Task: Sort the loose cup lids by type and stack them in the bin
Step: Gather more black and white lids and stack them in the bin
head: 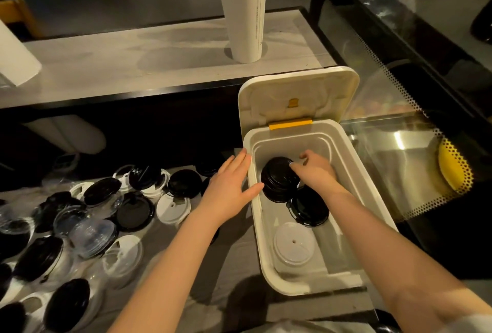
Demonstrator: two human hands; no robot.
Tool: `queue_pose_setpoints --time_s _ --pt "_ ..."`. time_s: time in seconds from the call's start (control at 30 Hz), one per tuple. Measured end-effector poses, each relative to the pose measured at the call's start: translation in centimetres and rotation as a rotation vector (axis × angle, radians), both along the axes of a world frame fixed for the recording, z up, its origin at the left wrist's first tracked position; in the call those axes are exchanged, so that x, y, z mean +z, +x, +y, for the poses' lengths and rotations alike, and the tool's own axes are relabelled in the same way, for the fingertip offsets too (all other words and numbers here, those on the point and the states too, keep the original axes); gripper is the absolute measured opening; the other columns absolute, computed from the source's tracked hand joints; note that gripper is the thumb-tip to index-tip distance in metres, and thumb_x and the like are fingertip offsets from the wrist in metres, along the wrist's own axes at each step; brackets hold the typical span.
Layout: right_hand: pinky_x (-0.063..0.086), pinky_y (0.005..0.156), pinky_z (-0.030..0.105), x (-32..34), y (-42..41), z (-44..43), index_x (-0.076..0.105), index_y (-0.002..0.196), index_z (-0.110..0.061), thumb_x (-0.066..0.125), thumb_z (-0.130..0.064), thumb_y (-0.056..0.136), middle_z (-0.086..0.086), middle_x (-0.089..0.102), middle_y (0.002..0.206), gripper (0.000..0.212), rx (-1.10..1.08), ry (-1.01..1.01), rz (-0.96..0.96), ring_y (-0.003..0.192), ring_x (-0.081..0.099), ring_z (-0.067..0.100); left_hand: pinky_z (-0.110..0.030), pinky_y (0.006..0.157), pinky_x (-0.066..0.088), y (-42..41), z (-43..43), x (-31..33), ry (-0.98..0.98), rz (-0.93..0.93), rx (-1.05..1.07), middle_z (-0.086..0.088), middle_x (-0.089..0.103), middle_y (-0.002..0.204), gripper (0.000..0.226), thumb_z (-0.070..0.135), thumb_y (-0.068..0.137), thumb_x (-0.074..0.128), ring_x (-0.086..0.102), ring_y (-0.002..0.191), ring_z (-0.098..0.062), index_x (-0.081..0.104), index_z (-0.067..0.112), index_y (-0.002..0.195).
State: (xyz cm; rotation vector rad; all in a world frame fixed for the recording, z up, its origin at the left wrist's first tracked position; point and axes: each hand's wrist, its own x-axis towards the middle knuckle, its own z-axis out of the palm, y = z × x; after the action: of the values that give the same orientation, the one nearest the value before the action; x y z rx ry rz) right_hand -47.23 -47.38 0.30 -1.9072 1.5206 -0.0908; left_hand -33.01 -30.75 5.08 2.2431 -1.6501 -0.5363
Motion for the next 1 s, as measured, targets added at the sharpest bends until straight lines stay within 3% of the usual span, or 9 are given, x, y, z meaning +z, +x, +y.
queue_pose_setpoints --time_s 0.2,0.33,0.47,0.53,0.67,0.77,0.87,0.93,1.0 --pt "0.046 0.080 0.031 3.4 0.8 2.3 0.056 0.119 -0.016 0.059 -0.028 0.089 0.001 0.058 0.102 0.033 0.015 -0.200 -0.278 0.093 0.057 0.019 -0.031 0.116 0.009 1.5 0.9 0.0 -0.077 -0.001 0.064 0.004 0.010 0.158 0.068 0.050 0.094 0.040 0.005 0.145 -0.014 0.014 0.022 0.150" --pt "0.046 0.078 0.026 6.6 3.3 6.3 0.063 0.110 -0.014 0.061 -0.019 0.088 -0.004 0.059 0.092 0.023 0.248 -0.353 -0.446 0.082 0.056 0.013 -0.034 0.116 0.016 5.7 3.6 0.1 -0.089 -0.094 0.179 -0.002 0.023 0.155 0.060 0.041 0.094 0.048 0.015 0.144 -0.020 0.032 0.014 0.145" --pt "0.049 0.077 0.030 8.2 6.7 10.6 0.062 0.113 -0.016 0.059 -0.022 0.090 -0.004 0.062 0.091 0.024 0.476 -0.326 -0.462 0.085 0.059 0.014 -0.037 0.115 0.019 10.2 7.1 0.0 -0.048 -0.131 0.225 -0.008 0.030 0.151 0.055 0.032 0.094 0.052 0.021 0.142 -0.025 0.038 0.008 0.142" --pt "0.051 0.077 0.033 7.8 8.5 12.7 0.059 0.118 -0.017 0.058 -0.026 0.091 -0.001 0.064 0.096 0.028 0.585 -0.300 -0.378 0.087 0.059 0.016 -0.035 0.114 0.020 12.0 8.6 -0.6 0.007 -0.110 0.256 -0.010 0.032 0.150 0.054 0.030 0.094 0.053 0.024 0.140 -0.026 0.039 0.007 0.141" --pt "0.051 0.085 0.038 4.1 11.7 15.7 0.050 0.130 -0.015 0.054 -0.035 0.092 0.007 0.059 0.119 0.042 0.715 -0.154 0.037 0.107 0.057 0.026 -0.033 0.108 0.027 14.6 10.0 -3.5 0.214 -0.068 0.269 -0.012 0.038 0.144 0.053 0.032 0.094 0.053 0.032 0.134 -0.029 0.041 0.004 0.138" --pt "0.046 0.092 0.039 0.3 13.4 17.0 0.039 0.139 -0.012 0.053 -0.039 0.093 0.012 0.046 0.136 0.055 0.649 0.059 0.238 0.121 0.049 0.030 -0.038 0.105 0.031 15.2 10.3 -5.5 0.358 -0.099 0.235 -0.010 0.040 0.142 0.053 0.039 0.093 0.051 0.032 0.132 -0.028 0.043 0.009 0.136" --pt "0.043 0.100 0.037 -3.4 13.9 18.2 0.034 0.140 -0.009 0.059 -0.043 0.088 0.012 0.044 0.137 0.067 0.467 0.226 0.205 0.125 0.045 0.029 -0.041 0.106 0.028 15.6 10.1 -6.8 0.432 -0.159 0.197 -0.008 0.036 0.144 0.059 0.046 0.090 0.052 0.025 0.135 -0.027 0.041 0.013 0.137" --pt "0.041 0.101 0.038 -4.9 13.8 19.1 0.035 0.139 -0.014 0.061 -0.054 0.080 0.007 0.042 0.136 0.076 0.433 0.182 0.208 0.127 0.041 0.029 -0.040 0.105 0.028 16.0 9.8 -7.4 0.449 -0.187 0.180 -0.008 0.035 0.143 0.066 0.052 0.087 0.054 0.024 0.134 -0.027 0.039 0.013 0.138" --pt "0.036 0.103 0.037 -5.5 14.0 19.7 0.029 0.143 -0.016 0.060 -0.061 0.077 0.006 0.031 0.141 0.085 0.487 0.042 0.334 0.128 0.034 0.032 -0.039 0.105 0.028 16.4 9.3 -7.8 0.449 -0.190 0.173 -0.008 0.034 0.143 0.073 0.057 0.084 0.055 0.024 0.134 -0.027 0.037 0.012 0.139"
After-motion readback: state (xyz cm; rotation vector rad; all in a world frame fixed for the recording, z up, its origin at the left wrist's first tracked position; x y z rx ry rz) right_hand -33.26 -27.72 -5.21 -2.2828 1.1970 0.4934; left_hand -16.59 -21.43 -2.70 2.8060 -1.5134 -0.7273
